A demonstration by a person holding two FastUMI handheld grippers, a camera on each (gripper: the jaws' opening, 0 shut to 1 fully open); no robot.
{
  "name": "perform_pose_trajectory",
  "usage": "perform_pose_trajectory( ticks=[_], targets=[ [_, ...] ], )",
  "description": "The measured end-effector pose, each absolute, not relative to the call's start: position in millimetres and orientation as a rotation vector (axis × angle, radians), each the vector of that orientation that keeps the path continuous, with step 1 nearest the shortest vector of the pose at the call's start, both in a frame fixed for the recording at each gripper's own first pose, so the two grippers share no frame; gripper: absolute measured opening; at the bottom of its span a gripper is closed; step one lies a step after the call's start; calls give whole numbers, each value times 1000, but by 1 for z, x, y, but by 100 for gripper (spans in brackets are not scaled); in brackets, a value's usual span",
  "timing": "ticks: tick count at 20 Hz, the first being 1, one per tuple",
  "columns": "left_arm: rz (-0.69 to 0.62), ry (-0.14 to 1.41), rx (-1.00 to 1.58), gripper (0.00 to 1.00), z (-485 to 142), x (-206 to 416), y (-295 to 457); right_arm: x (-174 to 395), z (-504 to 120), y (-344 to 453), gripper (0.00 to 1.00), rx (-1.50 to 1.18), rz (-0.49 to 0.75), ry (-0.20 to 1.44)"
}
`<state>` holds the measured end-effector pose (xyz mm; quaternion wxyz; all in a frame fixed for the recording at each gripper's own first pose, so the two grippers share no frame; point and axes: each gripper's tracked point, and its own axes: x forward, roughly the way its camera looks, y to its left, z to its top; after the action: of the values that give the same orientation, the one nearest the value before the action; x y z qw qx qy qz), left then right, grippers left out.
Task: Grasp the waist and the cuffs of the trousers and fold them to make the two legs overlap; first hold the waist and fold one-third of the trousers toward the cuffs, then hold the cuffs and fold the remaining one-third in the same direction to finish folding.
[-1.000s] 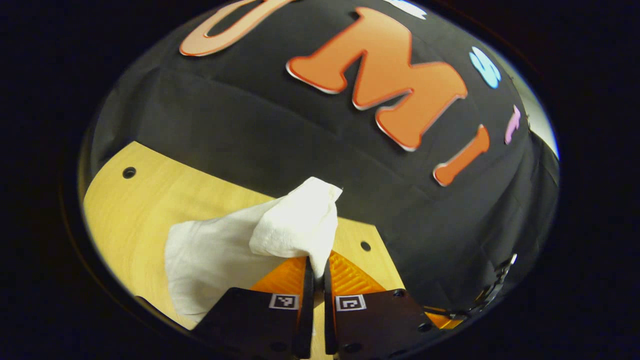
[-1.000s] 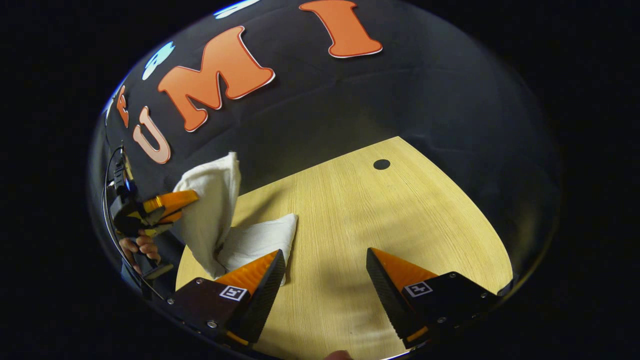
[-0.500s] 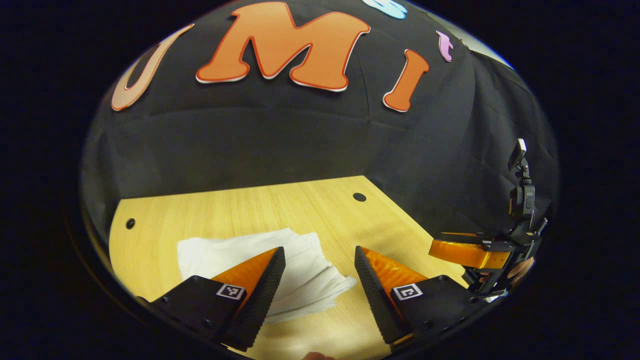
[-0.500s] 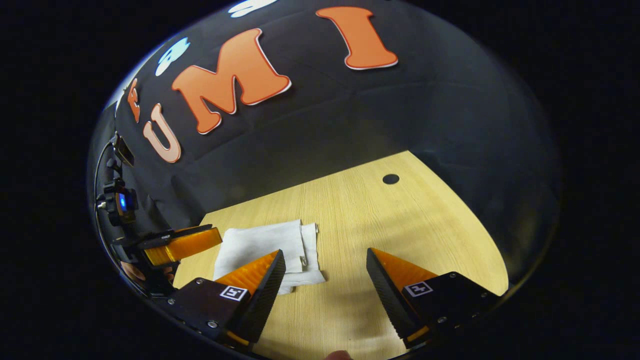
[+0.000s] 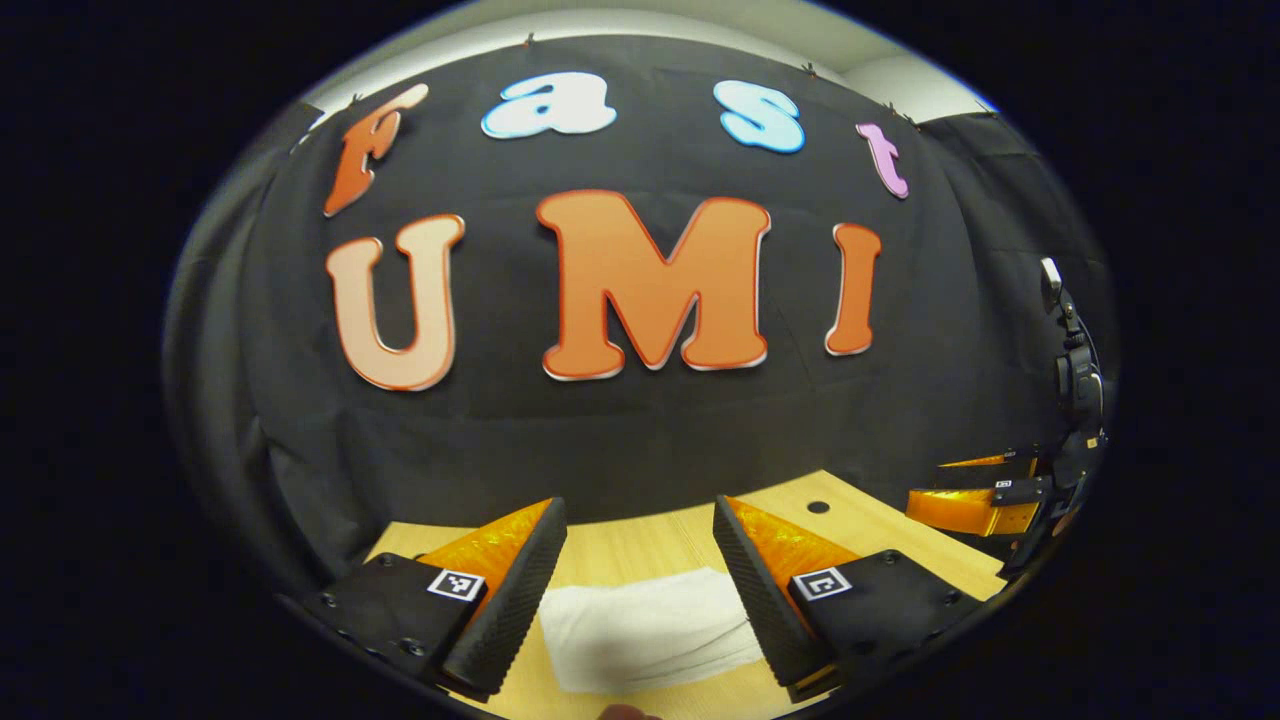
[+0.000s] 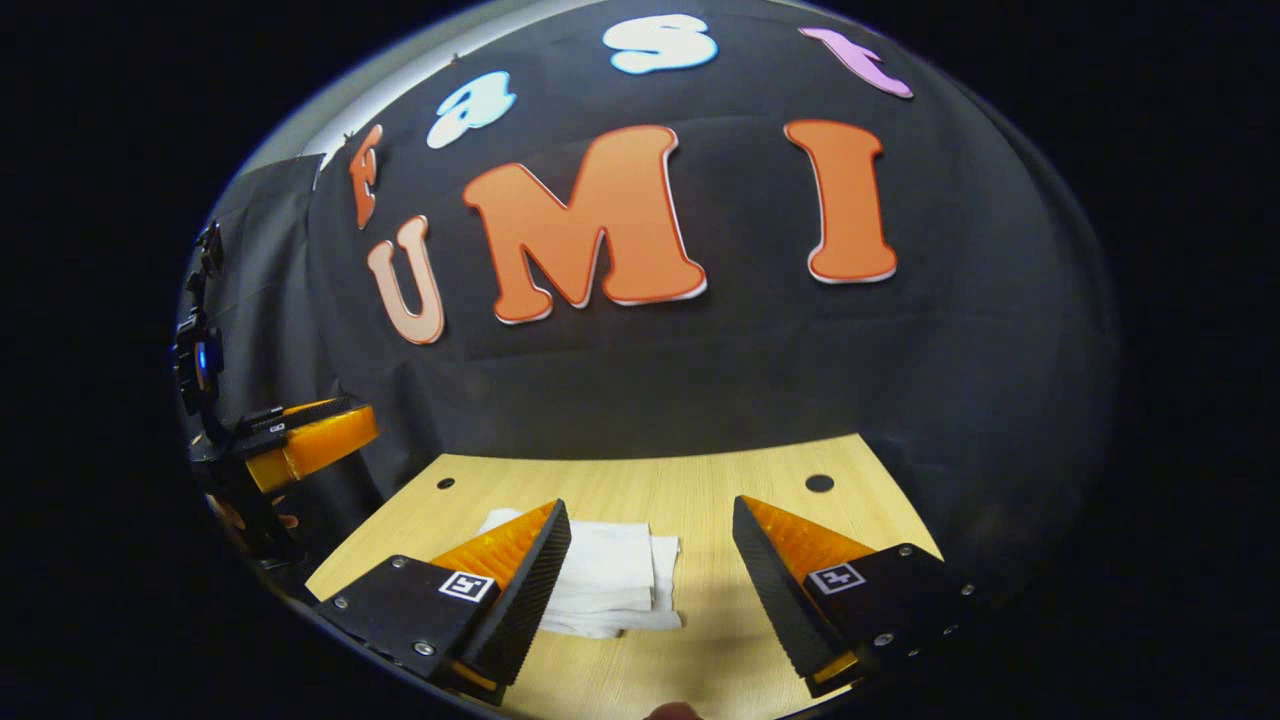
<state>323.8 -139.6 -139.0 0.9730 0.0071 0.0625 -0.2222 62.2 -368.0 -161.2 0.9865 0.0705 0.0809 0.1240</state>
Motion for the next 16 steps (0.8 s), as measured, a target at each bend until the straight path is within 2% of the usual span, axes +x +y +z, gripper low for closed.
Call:
perform_pose_trajectory(
  ticks=[3,9,16],
  targets=[
    [-405,29,-14,96,-140,326,-134,50,-128,-350,98,126,248,61],
    [-320,-42,-43,96,-148,328,-140,9,-106,-326,98,116,197,-21],
    [-344,-123,63,97,-136,327,-142,-45,-101,-295,98,87,151,-84]
  ],
)
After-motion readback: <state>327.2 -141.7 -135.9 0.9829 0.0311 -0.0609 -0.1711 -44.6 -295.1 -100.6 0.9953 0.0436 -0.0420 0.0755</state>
